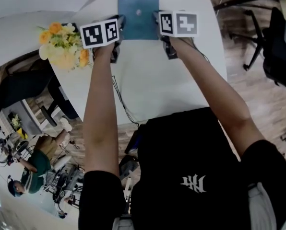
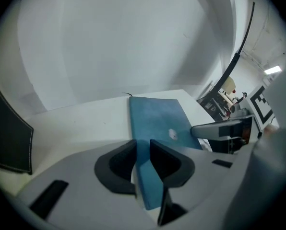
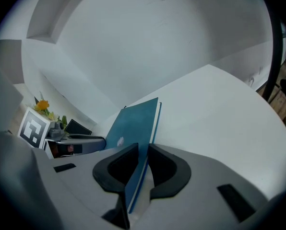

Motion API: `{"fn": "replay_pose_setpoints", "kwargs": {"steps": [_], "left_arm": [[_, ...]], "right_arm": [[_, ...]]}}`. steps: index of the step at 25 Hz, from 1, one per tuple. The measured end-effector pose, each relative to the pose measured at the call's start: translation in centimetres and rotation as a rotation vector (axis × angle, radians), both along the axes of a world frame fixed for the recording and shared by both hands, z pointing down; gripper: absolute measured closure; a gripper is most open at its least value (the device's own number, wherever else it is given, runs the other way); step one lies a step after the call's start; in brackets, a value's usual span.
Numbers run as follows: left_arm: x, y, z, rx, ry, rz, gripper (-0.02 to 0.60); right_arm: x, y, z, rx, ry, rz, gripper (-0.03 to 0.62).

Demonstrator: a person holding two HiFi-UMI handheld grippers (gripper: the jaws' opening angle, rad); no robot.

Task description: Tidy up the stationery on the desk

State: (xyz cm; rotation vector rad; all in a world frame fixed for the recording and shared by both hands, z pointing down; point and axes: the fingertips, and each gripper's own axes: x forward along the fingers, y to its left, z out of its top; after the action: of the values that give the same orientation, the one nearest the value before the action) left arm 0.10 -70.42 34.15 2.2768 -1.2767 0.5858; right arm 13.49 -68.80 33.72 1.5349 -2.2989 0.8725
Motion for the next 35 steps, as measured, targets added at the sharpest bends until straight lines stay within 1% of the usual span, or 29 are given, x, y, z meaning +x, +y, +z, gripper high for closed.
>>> {"fn": "replay_pose_setpoints", "kwargs": {"steps": [6, 12, 19, 25, 29, 35], "left_arm": [[0.9, 2.8, 1.5, -0.008, -0.013, 0.003, 0.492], [2.2, 6.9, 3.3, -0.019, 0.004, 0.013, 0.492], [2.6, 12.2, 5.9, -0.047, -0.014, 0.056, 0.493], [0.7, 16.8, 8.2, -0.066, 0.000, 0.082, 0.495], [1.0, 20.1, 9.7, -0.078, 0.004, 0.108, 0.499], [-0.1, 24.5, 11.7, -0.083, 0.015, 0.121, 0.506]], "right_arm": [[0.9, 1.8, 1.1, 0.000, 0.052, -0.034, 0.507], [2.0, 4.8, 2.5, -0.002, 0.110, -0.060, 0.508], [2.3, 9.5, 4.9, -0.025, 0.163, -0.115, 0.508], [0.4, 13.5, 7.0, -0.036, 0.201, -0.152, 0.508], [0.5, 16.0, 8.1, -0.034, 0.215, -0.177, 0.508], [-0.7, 20.0, 9.8, -0.023, 0.234, -0.188, 0.508]]}}
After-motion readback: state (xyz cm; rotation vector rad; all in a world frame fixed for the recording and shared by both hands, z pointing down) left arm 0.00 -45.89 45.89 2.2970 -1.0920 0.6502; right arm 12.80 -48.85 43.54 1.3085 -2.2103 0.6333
